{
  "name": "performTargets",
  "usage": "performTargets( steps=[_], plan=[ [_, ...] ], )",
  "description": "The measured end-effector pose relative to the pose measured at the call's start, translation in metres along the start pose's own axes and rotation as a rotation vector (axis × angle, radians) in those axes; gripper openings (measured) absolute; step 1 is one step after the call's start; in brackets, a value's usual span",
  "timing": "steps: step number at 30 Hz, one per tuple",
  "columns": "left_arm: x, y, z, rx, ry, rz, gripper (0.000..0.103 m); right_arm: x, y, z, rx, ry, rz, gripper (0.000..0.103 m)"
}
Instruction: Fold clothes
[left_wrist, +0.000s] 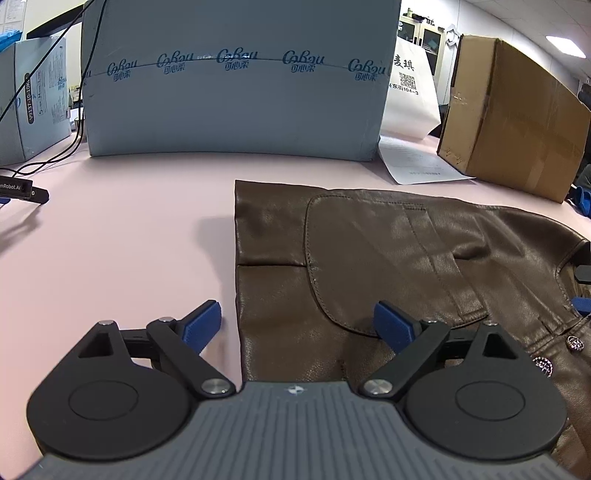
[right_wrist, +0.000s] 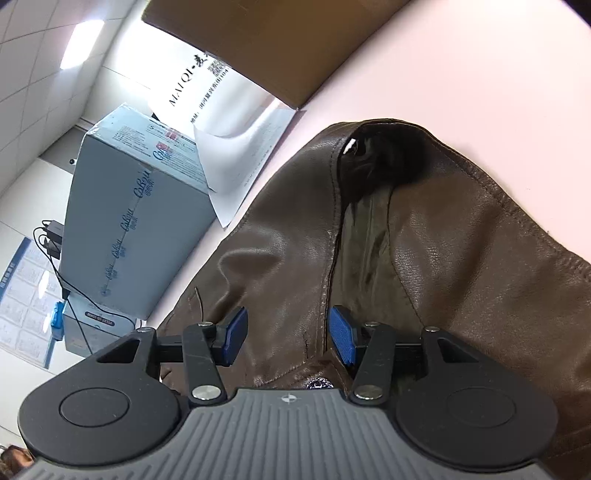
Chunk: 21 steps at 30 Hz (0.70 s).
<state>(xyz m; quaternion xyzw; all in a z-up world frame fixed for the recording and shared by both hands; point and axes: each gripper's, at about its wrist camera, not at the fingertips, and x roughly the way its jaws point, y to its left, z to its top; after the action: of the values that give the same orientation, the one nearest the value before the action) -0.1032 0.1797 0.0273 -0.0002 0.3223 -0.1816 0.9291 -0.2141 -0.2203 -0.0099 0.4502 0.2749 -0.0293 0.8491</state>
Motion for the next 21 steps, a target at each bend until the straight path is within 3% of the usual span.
performTargets(
  steps=[3, 5, 7, 15, 21],
  plan=[
    [-0.001, 0.002, 0.000, -0.011, -0.005, -0.008, 0.089, 0.002, 0.004, -0.007, -0.031, -0.042, 0.002, 0.043],
    [-0.001, 0.002, -0.001, -0.014, -0.006, -0.009, 0.089, 0.006, -0.001, -0.008, -0.025, -0.053, -0.004, 0.028],
    [-0.002, 0.003, -0.001, -0.017, -0.008, -0.011, 0.089, 0.009, -0.006, -0.009, -0.016, -0.061, -0.022, 0.003],
    [-0.005, 0.008, -0.002, -0.046, -0.023, 0.000, 0.089, 0.001, -0.001, -0.016, -0.092, -0.120, -0.043, 0.003],
    [-0.010, 0.027, -0.001, -0.167, -0.053, -0.011, 0.089, -0.028, 0.005, -0.011, -0.156, -0.150, -0.012, 0.001]
  ],
)
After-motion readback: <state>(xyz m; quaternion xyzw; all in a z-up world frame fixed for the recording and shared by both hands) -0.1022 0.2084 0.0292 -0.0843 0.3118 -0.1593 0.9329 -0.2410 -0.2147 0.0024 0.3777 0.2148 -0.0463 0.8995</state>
